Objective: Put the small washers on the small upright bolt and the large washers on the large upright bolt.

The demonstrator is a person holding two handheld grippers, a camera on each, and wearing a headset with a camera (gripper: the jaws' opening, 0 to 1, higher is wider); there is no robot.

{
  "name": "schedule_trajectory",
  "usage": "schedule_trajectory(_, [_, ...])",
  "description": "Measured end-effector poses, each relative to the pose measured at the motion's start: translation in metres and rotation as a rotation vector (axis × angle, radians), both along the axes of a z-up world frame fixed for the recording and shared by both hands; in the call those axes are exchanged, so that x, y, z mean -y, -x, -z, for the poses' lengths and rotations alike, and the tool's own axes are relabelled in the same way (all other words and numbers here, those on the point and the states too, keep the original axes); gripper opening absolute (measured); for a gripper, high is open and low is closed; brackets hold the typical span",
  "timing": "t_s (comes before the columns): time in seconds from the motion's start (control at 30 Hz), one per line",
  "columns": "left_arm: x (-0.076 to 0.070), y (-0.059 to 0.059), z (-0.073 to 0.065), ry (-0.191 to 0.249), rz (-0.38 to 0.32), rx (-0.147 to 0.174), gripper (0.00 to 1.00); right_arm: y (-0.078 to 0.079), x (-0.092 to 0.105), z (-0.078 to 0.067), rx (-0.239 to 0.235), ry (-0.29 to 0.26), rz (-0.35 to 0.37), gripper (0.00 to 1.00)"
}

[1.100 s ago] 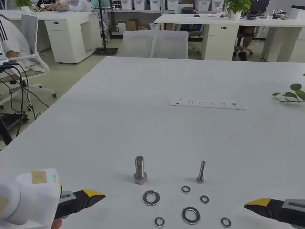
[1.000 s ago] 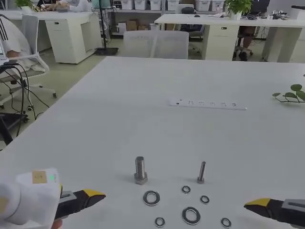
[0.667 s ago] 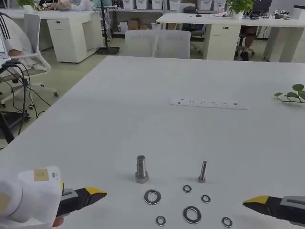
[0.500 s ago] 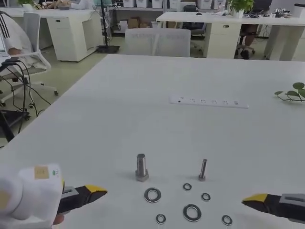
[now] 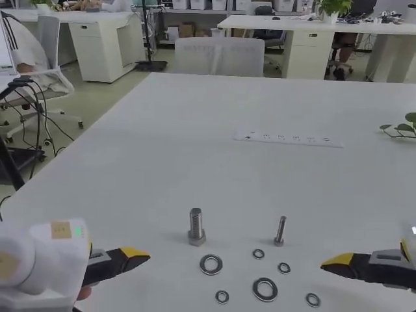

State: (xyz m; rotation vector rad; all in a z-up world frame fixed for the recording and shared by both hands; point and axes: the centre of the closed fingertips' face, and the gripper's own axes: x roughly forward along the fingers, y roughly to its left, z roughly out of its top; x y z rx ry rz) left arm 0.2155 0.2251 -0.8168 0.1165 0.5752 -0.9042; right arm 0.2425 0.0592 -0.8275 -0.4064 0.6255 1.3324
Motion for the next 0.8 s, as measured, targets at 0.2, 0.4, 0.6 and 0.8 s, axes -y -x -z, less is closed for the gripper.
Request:
schedule_trajectory(0.2, [0.000, 0.000, -0.001, -0.005, 0.001, 0.005, 0.92, 0.000, -0.008, -0.001, 0.010, 0.019, -0.046, 0.75])
schedule_trajectory(0.4, [0.000, -0.001, -0.003, -0.008, 0.000, 0.011, 0.92, -0.001, -0.016, -0.001, 0.016, 0.035, -0.085, 0.74])
schedule_trajectory(0.6, [0.000, -0.001, -0.006, -0.011, -0.002, 0.015, 0.92, -0.001, -0.021, -0.001, 0.020, 0.055, -0.120, 0.74])
schedule_trajectory(0.8, [0.000, -0.001, -0.006, -0.012, -0.004, 0.018, 0.92, -0.002, -0.027, 0.000, 0.026, 0.073, -0.152, 0.73])
